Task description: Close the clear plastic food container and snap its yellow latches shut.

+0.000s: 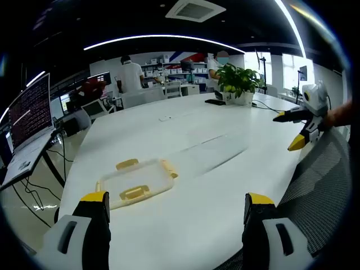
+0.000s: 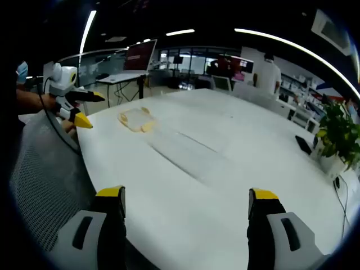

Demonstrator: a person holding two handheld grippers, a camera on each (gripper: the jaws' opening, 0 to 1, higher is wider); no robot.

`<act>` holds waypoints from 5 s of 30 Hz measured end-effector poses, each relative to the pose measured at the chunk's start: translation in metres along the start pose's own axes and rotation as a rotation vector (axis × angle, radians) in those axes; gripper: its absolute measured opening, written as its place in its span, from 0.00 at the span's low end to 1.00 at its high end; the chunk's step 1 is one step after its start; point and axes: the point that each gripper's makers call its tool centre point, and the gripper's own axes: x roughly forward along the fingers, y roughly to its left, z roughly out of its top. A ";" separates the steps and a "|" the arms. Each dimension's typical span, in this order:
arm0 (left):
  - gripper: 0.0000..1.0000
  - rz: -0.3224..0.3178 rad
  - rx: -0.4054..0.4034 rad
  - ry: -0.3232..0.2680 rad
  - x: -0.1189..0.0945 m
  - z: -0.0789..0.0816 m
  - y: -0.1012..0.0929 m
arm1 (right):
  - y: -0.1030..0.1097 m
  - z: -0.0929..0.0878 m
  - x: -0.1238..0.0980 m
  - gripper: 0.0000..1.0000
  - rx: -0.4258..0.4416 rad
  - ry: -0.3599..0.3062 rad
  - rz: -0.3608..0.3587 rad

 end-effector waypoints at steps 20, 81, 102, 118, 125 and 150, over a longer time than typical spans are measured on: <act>0.98 -0.016 -0.001 0.009 0.000 0.002 -0.006 | -0.002 -0.001 -0.002 0.91 -0.004 0.008 -0.008; 0.99 -0.104 0.062 0.105 -0.012 -0.002 -0.005 | -0.009 0.007 -0.015 0.99 -0.012 0.053 0.043; 0.96 -0.153 0.138 0.116 -0.013 0.016 0.008 | -0.033 0.039 -0.021 0.97 -0.033 0.039 0.092; 0.94 -0.170 0.164 0.128 -0.010 0.025 0.035 | -0.043 0.058 -0.012 0.93 -0.107 0.066 0.154; 0.94 -0.188 0.169 0.140 -0.008 0.028 0.045 | -0.041 0.063 -0.005 0.92 -0.140 0.093 0.201; 0.86 -0.287 0.245 0.242 0.000 0.011 0.067 | -0.027 0.081 0.023 0.85 -0.265 0.159 0.349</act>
